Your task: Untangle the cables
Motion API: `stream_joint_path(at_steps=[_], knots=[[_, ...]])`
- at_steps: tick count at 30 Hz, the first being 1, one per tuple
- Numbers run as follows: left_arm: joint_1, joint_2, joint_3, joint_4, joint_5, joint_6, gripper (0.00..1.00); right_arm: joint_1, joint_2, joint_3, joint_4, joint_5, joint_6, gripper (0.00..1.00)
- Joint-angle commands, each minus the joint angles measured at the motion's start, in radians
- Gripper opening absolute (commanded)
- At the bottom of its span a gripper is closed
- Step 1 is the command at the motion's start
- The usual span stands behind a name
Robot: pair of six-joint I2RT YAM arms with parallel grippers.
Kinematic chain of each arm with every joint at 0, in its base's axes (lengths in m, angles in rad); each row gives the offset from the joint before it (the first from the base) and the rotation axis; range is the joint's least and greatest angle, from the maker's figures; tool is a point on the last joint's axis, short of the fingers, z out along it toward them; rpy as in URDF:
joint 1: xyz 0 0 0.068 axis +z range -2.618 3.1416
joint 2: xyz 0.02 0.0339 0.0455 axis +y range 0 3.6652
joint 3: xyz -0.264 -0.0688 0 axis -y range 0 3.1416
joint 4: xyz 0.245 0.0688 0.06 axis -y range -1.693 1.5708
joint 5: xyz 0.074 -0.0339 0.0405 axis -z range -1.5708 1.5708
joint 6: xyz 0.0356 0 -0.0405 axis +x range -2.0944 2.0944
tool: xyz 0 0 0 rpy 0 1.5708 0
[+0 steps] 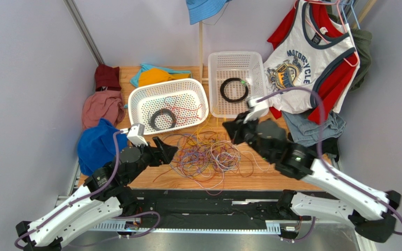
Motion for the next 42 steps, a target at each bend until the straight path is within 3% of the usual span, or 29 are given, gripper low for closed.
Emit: stream_joint_path(at_steps=[1,3,6,14,22,32,42], knots=[[-0.003,-0.02,0.019,0.013,-0.037,0.029,0.9,0.003,-0.093,0.294,-0.145,0.007,-0.118,0.0],[-0.003,-0.008,0.026,0.03,-0.029,0.038,0.9,0.003,-0.095,0.435,-0.229,-0.043,-0.128,0.0],[-0.003,0.03,0.037,0.073,-0.001,0.067,0.91,0.005,-0.118,0.494,-0.266,-0.103,-0.115,0.0],[-0.003,0.078,0.043,0.284,0.126,0.162,0.99,0.005,-0.176,0.436,-0.282,-0.132,-0.082,0.0],[-0.003,0.121,0.049,0.441,0.25,0.205,0.99,0.005,-0.163,0.476,-0.294,-0.174,-0.084,0.0],[-0.003,0.116,0.028,0.635,0.365,0.24,0.99,0.005,-0.182,0.377,-0.28,-0.229,-0.032,0.0],[-0.003,0.349,0.121,0.789,0.489,0.24,0.99,0.005,-0.198,0.331,-0.266,-0.292,0.017,0.0]])
